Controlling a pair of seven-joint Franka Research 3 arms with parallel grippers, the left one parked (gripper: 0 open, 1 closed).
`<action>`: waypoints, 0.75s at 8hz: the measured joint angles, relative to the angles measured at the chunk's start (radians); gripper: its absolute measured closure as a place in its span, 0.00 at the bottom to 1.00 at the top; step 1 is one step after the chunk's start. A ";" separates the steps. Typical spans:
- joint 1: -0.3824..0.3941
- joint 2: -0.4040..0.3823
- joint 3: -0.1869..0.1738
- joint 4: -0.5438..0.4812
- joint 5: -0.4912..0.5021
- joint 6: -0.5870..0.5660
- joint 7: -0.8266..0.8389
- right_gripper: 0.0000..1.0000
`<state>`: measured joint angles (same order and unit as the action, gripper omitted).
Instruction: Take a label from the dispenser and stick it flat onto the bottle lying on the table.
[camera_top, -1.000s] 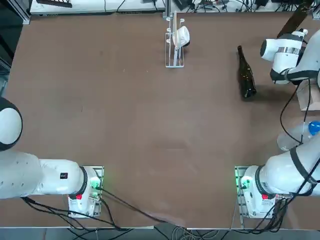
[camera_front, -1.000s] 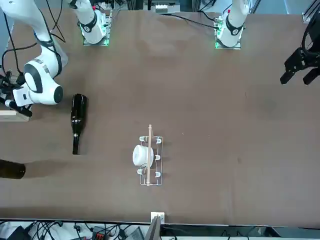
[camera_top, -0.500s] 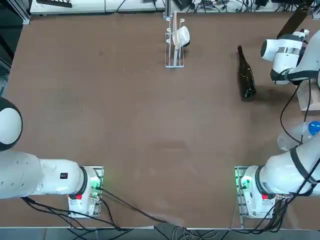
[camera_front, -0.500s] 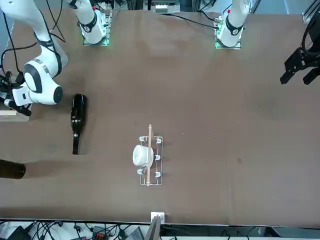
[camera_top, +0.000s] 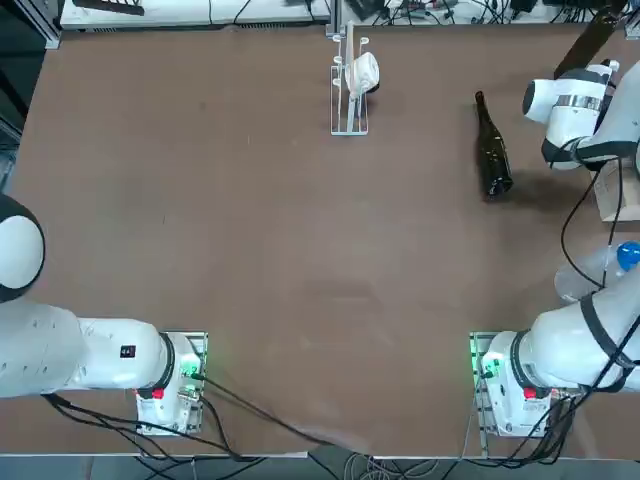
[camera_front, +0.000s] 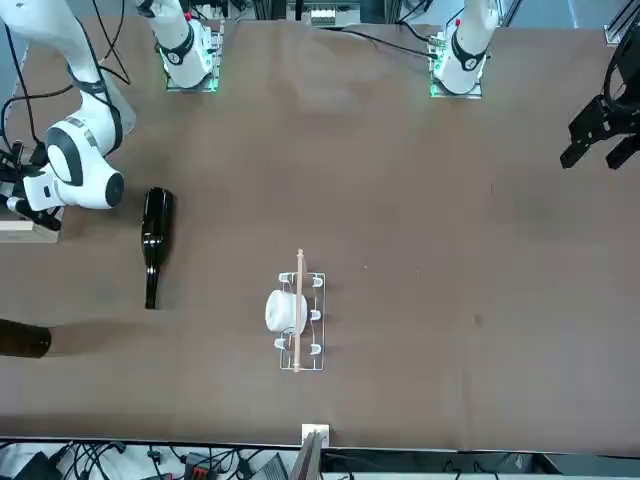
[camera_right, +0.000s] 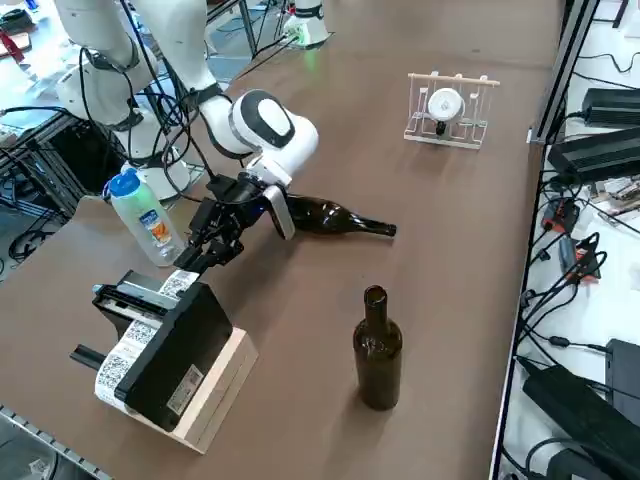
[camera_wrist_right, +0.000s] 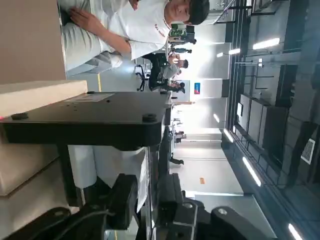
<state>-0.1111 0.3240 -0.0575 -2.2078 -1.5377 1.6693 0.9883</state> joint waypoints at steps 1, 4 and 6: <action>0.000 0.001 0.000 0.000 0.000 0.000 0.000 0.73; 0.000 0.008 0.001 0.000 -0.002 0.000 0.000 0.86; 0.000 0.008 0.001 0.000 -0.003 0.000 0.000 0.97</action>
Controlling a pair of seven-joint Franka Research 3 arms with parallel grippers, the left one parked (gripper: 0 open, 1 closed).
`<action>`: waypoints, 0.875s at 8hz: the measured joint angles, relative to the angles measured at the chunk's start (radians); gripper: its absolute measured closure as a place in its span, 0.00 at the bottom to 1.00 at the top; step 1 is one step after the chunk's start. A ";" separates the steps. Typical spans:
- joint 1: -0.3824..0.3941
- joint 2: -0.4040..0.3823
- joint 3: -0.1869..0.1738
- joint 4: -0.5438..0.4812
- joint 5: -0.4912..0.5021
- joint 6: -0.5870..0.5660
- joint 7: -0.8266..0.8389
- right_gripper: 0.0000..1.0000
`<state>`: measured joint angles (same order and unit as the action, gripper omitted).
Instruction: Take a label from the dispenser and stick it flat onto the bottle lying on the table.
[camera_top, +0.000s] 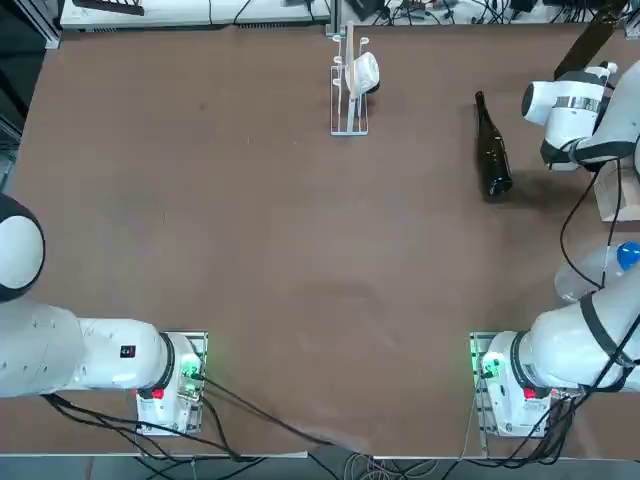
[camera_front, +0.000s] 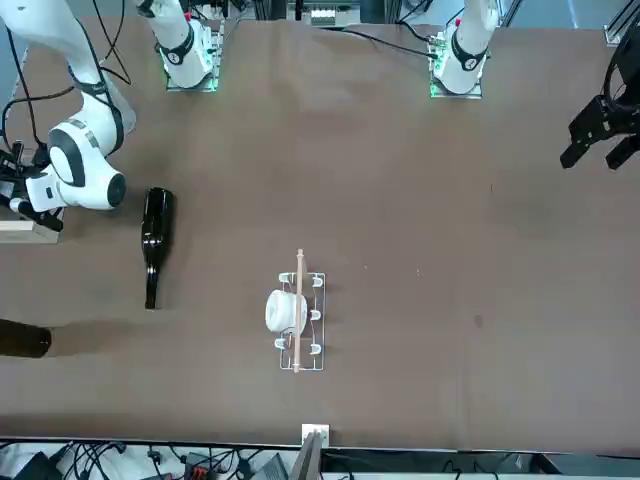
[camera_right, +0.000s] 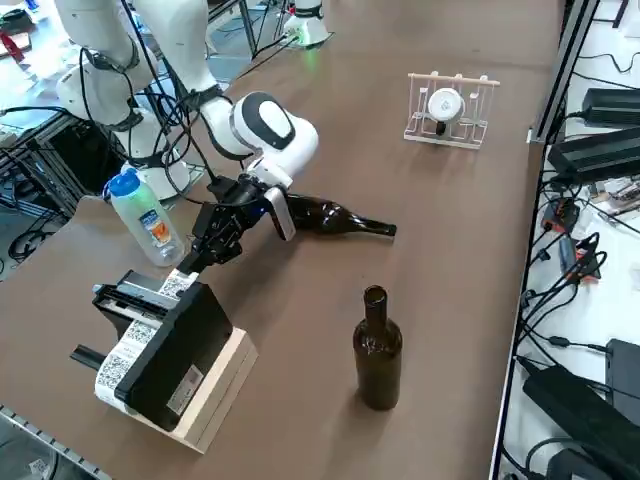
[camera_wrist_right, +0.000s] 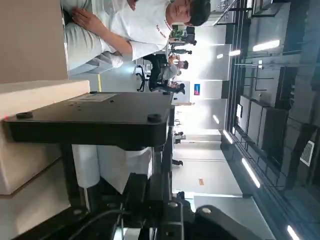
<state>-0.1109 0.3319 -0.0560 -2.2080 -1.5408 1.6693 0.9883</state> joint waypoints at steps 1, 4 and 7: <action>0.000 0.000 0.000 0.000 0.000 0.000 0.000 0.99; 0.000 -0.001 0.000 0.002 -0.001 -0.002 -0.004 0.99; 0.000 -0.023 0.000 0.007 -0.002 -0.006 -0.064 0.99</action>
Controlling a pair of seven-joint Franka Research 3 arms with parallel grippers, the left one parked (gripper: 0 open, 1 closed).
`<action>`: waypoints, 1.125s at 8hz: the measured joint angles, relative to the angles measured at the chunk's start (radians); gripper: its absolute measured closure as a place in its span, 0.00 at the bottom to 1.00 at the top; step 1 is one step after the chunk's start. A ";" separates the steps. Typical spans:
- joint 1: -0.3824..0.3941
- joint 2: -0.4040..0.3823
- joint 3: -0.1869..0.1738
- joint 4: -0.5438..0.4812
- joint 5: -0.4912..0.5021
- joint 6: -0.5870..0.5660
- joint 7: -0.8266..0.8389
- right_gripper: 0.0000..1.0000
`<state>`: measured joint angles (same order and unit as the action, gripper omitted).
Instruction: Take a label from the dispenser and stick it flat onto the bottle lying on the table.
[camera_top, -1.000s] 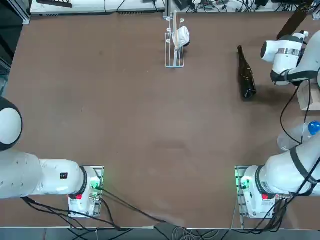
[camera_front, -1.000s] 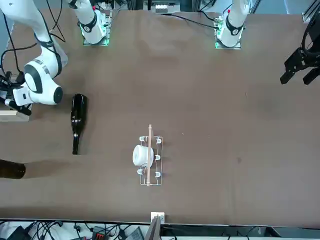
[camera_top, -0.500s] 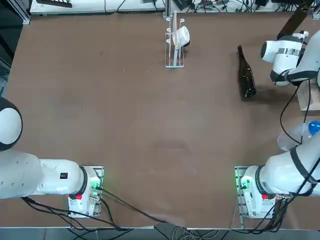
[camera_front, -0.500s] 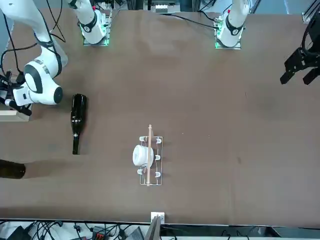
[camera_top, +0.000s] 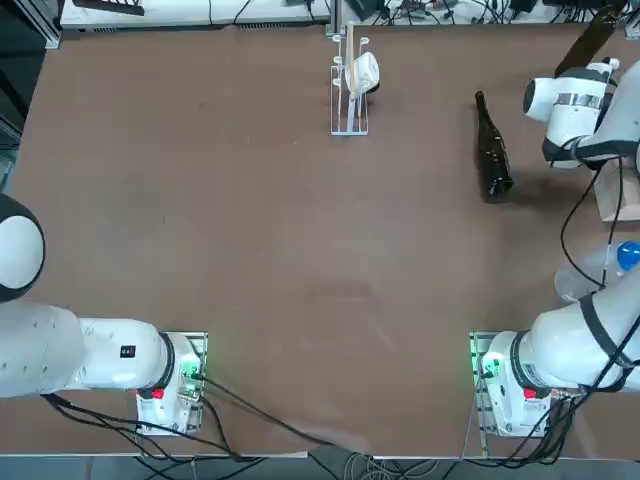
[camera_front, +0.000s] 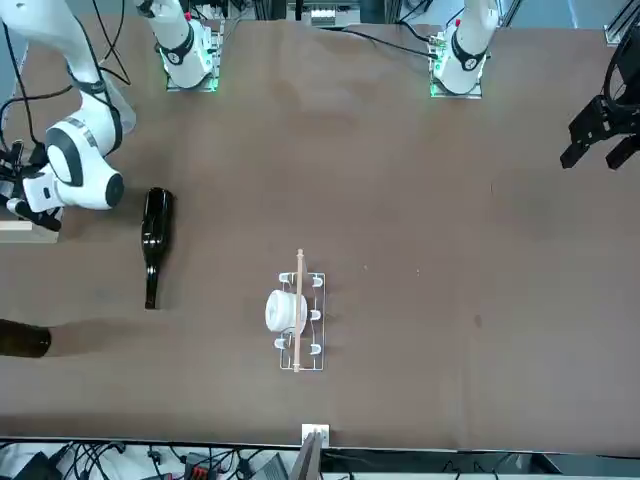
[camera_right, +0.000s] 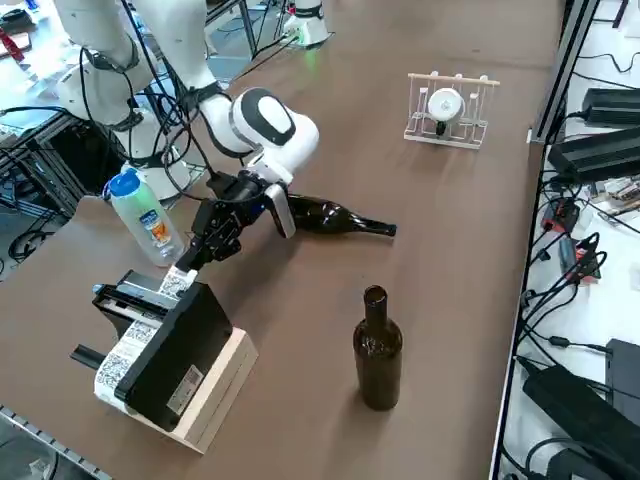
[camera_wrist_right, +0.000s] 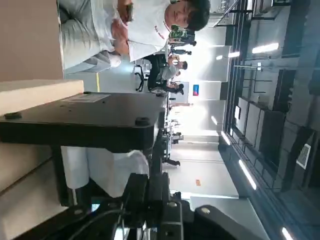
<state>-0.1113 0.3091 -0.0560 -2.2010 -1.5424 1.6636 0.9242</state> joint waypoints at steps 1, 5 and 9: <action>0.000 -0.014 0.000 0.001 0.000 0.000 -0.034 0.99; 0.005 -0.068 0.010 0.001 0.030 0.004 -0.121 0.99; 0.040 -0.085 0.017 0.002 0.099 0.003 -0.172 0.99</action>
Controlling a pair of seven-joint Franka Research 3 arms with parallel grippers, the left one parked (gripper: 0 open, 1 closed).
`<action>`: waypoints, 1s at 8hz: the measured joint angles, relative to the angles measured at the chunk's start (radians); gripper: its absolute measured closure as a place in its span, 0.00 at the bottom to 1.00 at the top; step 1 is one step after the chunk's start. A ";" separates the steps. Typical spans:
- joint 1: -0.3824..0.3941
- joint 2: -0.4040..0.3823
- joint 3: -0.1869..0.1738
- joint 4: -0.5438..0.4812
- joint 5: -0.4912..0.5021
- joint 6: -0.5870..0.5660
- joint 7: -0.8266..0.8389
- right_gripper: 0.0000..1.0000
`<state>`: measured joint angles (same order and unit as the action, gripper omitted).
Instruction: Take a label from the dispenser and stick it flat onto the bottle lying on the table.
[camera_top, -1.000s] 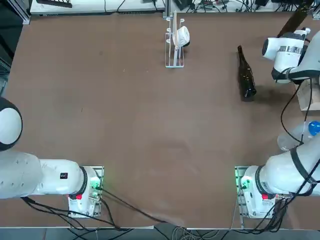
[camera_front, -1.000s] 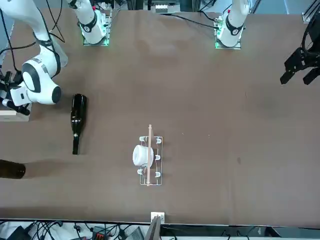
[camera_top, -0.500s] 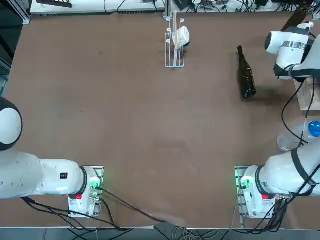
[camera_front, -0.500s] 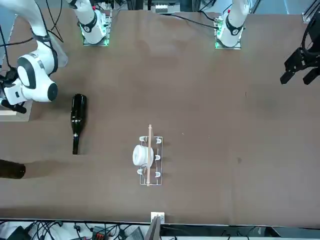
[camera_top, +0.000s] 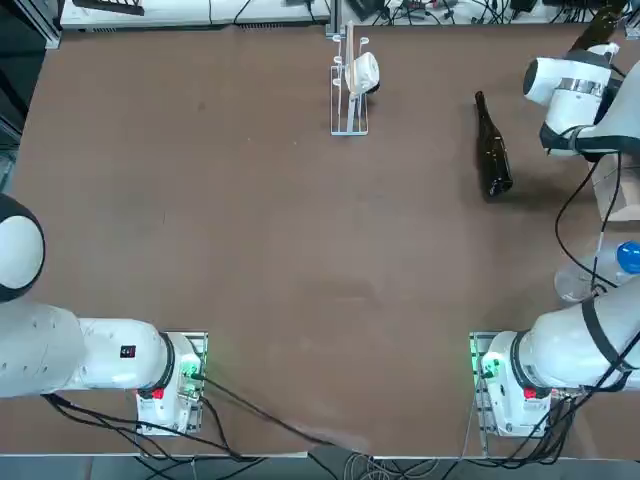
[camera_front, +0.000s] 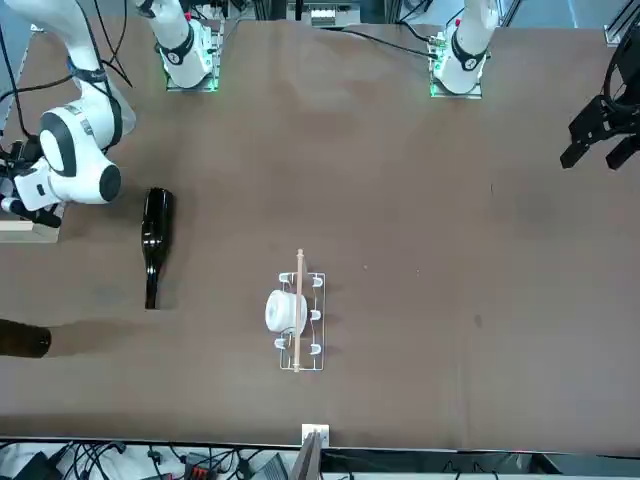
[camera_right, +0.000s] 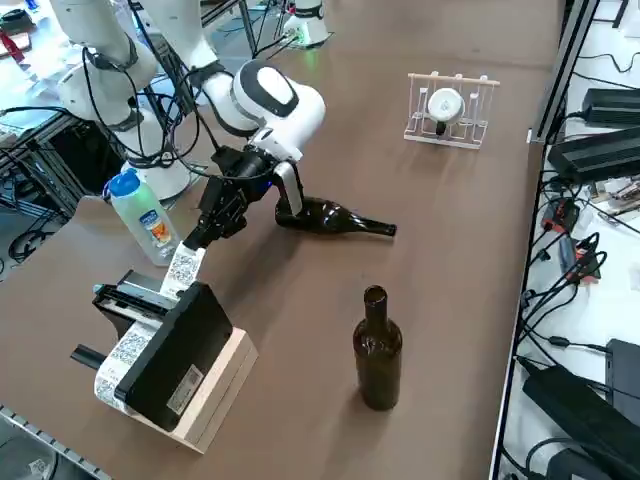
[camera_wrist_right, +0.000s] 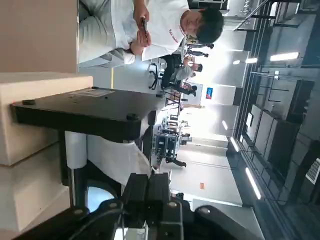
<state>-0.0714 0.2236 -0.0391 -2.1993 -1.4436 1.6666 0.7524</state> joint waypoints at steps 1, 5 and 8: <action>0.003 -0.023 0.000 0.001 0.013 0.000 -0.034 0.99; 0.006 -0.116 0.000 0.002 0.049 -0.023 -0.132 0.99; 0.024 -0.162 0.001 0.003 0.118 -0.035 -0.200 0.99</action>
<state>-0.0476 0.0621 -0.0381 -2.1961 -1.3256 1.6321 0.5524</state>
